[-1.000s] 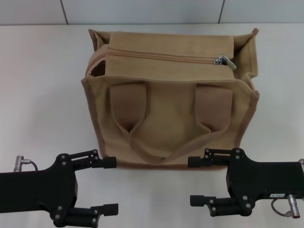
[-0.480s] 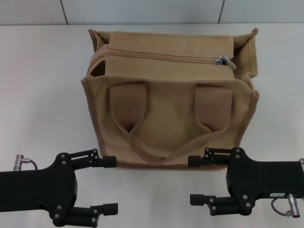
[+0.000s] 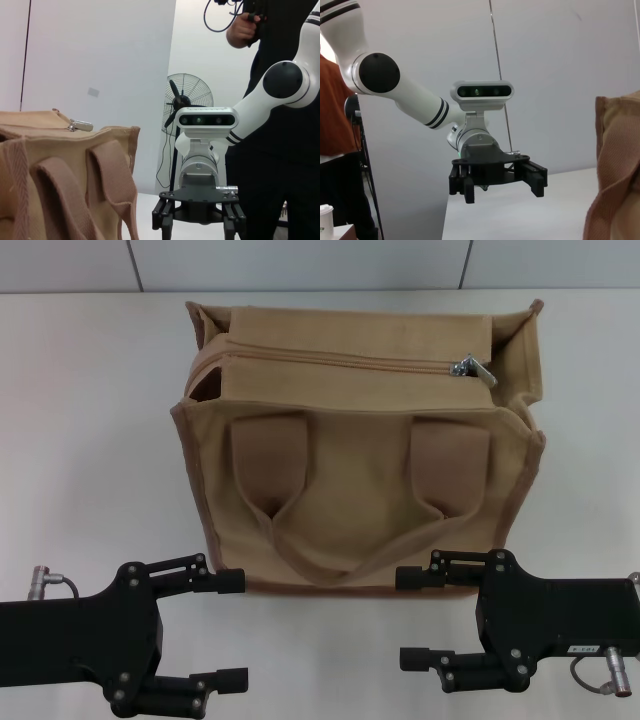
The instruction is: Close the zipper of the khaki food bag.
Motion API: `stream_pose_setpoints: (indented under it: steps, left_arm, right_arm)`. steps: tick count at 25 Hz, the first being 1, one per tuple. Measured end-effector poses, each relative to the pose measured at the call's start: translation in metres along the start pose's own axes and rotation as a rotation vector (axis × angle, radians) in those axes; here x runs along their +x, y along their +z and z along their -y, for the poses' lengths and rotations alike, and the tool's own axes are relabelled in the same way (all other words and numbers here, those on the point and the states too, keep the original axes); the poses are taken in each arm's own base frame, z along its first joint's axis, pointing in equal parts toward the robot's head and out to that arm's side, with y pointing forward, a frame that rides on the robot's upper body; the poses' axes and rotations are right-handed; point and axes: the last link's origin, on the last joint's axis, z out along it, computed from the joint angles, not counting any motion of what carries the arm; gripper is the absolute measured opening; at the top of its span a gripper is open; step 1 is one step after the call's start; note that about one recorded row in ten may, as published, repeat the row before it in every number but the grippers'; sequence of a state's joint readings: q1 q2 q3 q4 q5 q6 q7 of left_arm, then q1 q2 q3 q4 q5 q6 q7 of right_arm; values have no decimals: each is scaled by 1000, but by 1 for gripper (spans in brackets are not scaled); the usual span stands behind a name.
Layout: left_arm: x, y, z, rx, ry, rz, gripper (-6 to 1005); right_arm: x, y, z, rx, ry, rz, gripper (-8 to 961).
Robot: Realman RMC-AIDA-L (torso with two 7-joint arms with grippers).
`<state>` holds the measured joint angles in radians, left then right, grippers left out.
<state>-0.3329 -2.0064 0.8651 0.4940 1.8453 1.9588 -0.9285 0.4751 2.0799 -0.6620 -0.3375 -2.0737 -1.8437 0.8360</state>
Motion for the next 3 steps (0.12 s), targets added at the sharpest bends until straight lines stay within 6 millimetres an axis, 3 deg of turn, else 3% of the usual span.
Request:
stream_pose_setpoints:
  steps: [3]
  left_arm:
    - [0,0,0,0,1,0,827]
  right_arm:
    - [0,0,0,0,0,0,713]
